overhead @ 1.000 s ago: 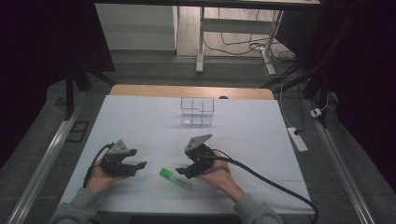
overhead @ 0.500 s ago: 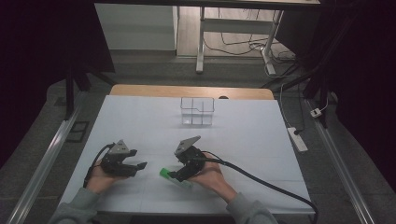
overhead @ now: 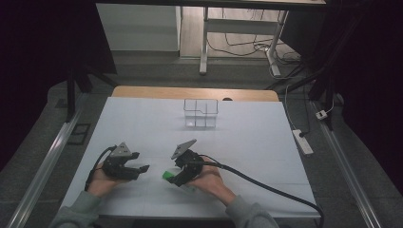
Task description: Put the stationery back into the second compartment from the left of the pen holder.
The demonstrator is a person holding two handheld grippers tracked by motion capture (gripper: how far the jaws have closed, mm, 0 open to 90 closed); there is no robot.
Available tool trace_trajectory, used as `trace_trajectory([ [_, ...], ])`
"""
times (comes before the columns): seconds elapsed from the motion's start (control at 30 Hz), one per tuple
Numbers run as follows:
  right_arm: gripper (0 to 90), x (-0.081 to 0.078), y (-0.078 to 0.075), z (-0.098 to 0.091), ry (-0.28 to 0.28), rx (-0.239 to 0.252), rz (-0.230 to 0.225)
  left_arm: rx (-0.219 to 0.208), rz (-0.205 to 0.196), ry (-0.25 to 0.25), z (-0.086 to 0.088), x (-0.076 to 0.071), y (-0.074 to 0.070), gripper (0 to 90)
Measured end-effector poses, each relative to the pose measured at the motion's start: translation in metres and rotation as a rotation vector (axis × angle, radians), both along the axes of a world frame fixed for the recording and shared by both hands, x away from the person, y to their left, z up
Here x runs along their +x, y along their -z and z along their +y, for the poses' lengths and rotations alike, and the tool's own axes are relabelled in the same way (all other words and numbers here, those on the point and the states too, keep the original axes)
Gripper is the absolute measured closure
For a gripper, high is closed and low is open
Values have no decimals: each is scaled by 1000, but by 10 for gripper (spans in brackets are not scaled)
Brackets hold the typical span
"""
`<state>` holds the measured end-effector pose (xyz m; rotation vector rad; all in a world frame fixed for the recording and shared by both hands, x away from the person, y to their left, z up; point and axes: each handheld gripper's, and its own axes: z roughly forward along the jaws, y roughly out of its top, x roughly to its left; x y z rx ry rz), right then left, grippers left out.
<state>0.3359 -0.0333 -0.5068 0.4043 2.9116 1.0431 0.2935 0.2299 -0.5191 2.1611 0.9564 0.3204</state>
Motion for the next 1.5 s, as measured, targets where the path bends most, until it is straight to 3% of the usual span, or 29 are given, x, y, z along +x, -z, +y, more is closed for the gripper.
trace_trajectory([
  [0.5,303,0,14,19,-11,-86,28,5,3,3,0,1,1,314],
  [0.6,333,-3,16,24,-29,-99,15,6,2,2,0,1,1,314],
  [0.67,372,-5,15,27,-27,-125,-21,4,1,3,1,1,1,314],
  [0.77,468,-9,14,30,-37,-156,-66,4,0,4,1,1,1,313],
  [0.83,549,-13,13,31,-53,-162,-69,6,1,5,1,1,1,314],
  [0.9,623,-15,12,32,-53,-165,-67,7,0,5,2,1,1,314],
  [1.0,662,-15,12,32,-40,-167,-59,7,0,4,2,0,0,313],
  [1.23,666,-13,11,31,-54,-161,-59,5,-2,0,3,0,1,313],
  [1.33,666,-13,10,29,-56,-162,-86,-1,-3,-5,3,0,1,313],
  [1.5,666,-12,-2,25,-43,-122,-99,2,-2,-4,3,0,1,313],
])
